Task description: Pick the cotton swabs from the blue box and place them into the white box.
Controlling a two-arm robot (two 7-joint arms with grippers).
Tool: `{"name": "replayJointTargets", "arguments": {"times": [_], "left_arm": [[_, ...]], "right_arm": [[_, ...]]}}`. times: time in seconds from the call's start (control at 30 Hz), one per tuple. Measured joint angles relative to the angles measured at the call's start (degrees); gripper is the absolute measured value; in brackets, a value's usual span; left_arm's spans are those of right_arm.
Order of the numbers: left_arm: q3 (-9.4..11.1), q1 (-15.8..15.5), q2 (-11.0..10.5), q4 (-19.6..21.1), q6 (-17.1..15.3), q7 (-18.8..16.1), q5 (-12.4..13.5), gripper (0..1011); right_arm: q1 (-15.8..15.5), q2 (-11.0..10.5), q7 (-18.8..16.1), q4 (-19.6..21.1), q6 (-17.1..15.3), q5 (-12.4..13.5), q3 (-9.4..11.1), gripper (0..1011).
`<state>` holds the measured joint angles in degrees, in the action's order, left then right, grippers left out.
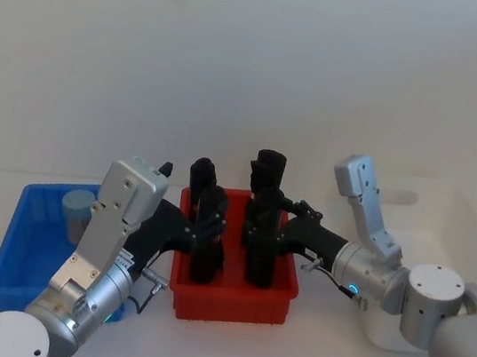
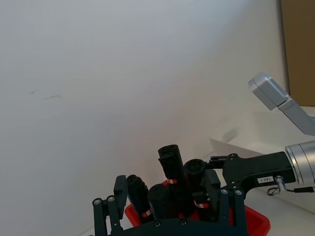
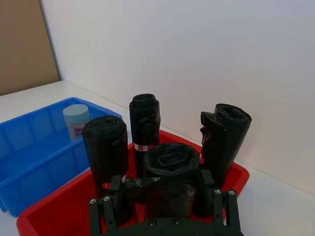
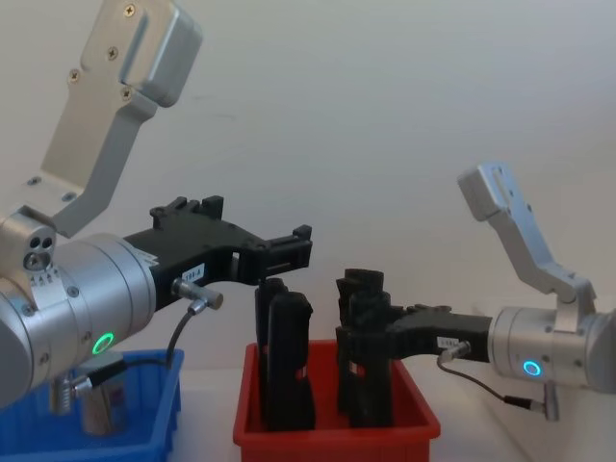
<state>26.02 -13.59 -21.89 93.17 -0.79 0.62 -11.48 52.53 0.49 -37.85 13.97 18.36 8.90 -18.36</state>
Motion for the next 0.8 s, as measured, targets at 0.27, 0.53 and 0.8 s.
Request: {"name": "replayJointTargets", "arguments": {"times": [0.27,0.53,0.8], "left_arm": [[0.00,0.00,0.00,0.00,0.00,0.00,0.00,1004],[0.00,0.00,0.00,0.00,0.00,0.00,0.00,1004],[0.00,0.00,0.00,0.00,0.00,0.00,0.00,1004]], "right_arm": [[2.56,0.93,-0.19,-4.62,1.66,-0.36,-0.06,839],[3.95,1.40,-0.10,-7.08,2.81,-0.65,0.06,578],[4.64,1.59,0.49,-8.09,4.79,-0.77,0.48,512]]}}
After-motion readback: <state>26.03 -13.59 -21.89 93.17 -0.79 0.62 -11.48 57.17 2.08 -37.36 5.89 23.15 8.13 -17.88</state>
